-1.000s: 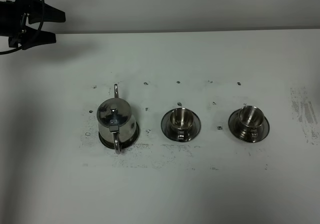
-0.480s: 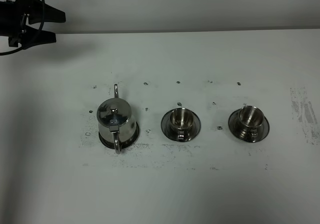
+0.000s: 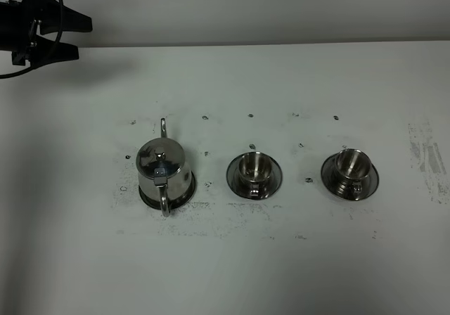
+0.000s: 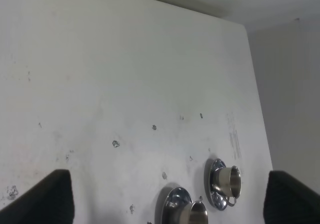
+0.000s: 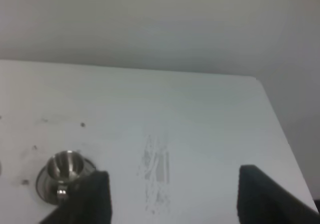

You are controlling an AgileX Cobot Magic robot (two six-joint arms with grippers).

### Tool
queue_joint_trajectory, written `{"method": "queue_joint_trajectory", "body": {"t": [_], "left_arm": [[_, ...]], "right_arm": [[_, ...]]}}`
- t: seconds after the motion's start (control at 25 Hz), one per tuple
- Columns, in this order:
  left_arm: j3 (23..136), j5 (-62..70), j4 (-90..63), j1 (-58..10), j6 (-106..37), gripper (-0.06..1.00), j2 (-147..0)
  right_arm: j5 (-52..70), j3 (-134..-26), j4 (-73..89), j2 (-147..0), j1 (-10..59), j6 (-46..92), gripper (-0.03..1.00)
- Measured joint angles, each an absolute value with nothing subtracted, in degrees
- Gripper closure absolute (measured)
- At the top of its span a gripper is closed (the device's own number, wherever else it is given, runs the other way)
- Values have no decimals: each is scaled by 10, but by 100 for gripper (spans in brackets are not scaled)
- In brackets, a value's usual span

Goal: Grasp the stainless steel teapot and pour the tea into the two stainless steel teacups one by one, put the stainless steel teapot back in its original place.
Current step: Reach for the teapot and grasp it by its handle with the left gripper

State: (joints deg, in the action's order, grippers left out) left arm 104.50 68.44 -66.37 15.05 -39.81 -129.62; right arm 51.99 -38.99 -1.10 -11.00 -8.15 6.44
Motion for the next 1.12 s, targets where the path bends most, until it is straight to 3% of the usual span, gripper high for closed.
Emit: {"method": "queue_joint_trajectory", "body": {"t": [0.36,1.12], "left_arm": [[1045,684,-664,150,-399,21,-1296],[1045,684,-664,150,-400,21,-1296]], "right_arm": [[604,-343,-17,-44,-81,65,45],[612,-284,-14,-10,-81,63,45]]}}
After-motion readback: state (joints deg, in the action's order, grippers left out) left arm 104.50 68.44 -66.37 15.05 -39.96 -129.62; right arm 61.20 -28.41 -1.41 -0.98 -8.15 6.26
